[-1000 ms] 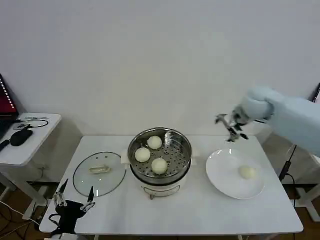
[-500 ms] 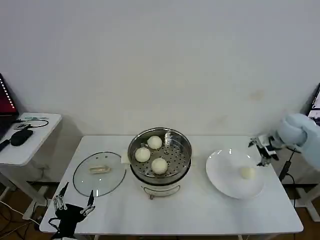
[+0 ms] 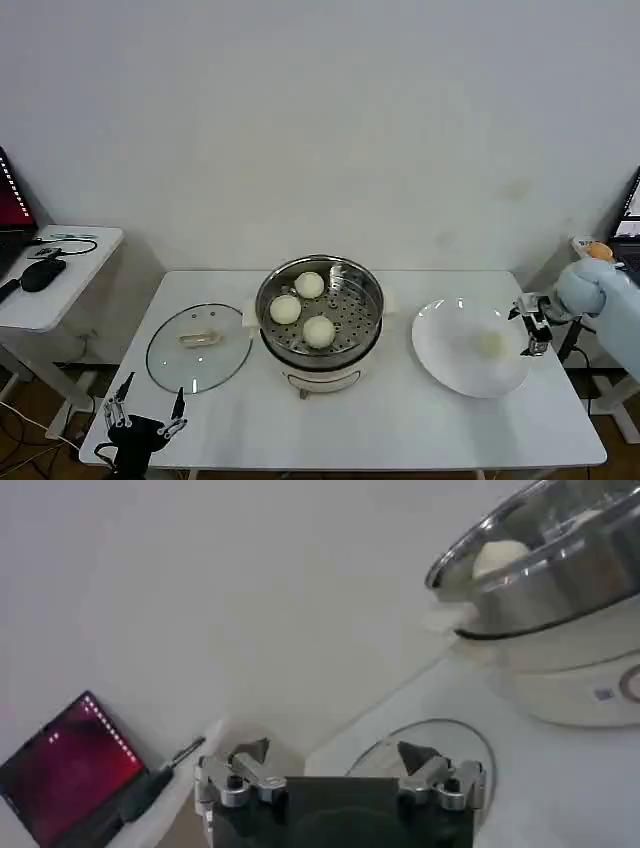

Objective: Take steamed baozi put them in steamer then cover it.

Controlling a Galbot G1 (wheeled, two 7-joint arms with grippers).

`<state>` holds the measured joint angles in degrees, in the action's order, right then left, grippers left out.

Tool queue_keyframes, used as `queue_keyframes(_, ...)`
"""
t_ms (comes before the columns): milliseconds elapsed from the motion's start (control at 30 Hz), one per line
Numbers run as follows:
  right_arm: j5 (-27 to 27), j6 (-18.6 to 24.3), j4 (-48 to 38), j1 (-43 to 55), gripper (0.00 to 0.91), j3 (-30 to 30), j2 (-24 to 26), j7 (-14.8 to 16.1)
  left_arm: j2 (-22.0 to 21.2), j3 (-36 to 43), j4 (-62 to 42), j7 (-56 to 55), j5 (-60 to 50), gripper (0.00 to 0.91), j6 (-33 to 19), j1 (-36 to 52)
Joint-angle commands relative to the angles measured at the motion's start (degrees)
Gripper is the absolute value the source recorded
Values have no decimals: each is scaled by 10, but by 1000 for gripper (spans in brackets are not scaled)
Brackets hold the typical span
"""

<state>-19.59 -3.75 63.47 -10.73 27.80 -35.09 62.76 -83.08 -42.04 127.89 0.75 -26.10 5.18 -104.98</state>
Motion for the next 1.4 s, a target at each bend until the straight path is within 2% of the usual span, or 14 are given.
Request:
queue_keyframes(33,-31,5,-81,-29,907,-36,-68,-1,0,-3,-1,0,0,907,0,-1)
queue_keyframes(167,-32,4,-97,-23,907,-36,-89,3,0,-5,-4,0,1,907,0,-1)
queue_keyframes(500,-46,1,-119,-17,907,-32,-102,2,-1,-7,-9,-1,2,907,-1,1)
queue_keyframes(767,-56,-4,-130,-15,786,-34,-114,-3,-3,-8,-9,-1,2,907,-2,0)
queue_keyframes(967,-58,-8,-130,-16,615,-35,-114,-1,-4,-8,-8,-2,2,907,-3,0)
queue_keyframes(1200,-49,-12,-110,-15,595,-31,-97,4,-4,-7,-8,-2,2,907,-3,0)
queue_keyframes(1400,0,-33,-29,22,595,13,-47,9,-3,-8,-5,-2,3,907,-3,0)
